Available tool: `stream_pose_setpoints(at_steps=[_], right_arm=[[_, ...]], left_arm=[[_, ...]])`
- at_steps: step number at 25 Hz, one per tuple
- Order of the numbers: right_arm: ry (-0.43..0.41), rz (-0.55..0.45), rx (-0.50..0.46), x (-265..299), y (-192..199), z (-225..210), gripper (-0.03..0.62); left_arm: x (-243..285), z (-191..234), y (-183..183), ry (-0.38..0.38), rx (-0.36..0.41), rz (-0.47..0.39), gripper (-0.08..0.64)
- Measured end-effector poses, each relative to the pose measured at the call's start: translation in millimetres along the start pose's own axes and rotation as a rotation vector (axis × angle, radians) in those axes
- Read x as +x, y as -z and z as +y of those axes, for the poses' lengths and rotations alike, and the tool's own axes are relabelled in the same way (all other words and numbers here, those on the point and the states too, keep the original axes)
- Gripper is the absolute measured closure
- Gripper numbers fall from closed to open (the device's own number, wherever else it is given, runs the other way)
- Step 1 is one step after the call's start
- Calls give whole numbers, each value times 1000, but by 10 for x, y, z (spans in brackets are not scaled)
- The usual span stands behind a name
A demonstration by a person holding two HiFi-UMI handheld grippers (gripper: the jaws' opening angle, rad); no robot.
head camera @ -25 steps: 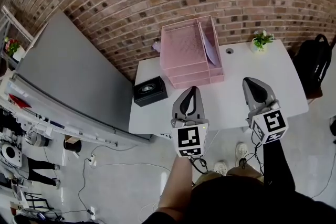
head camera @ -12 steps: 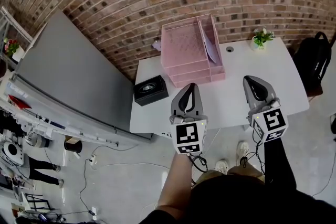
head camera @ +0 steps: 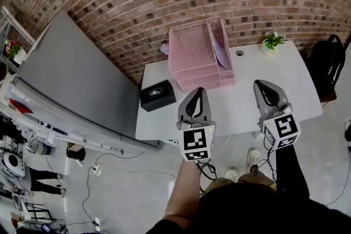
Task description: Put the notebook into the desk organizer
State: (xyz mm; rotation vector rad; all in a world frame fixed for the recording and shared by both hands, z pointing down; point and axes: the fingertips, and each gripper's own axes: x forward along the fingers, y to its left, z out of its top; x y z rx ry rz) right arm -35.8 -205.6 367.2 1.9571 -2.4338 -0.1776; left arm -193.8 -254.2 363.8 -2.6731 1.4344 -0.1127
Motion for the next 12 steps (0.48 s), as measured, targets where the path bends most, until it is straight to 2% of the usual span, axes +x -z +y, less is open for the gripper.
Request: stream_pose_setpoints(at_steps=[12], right_arm=[[9, 1, -3, -93, -23, -47, 592]], left_arm=[[-16, -63, 16, 3, -20, 9, 551]])
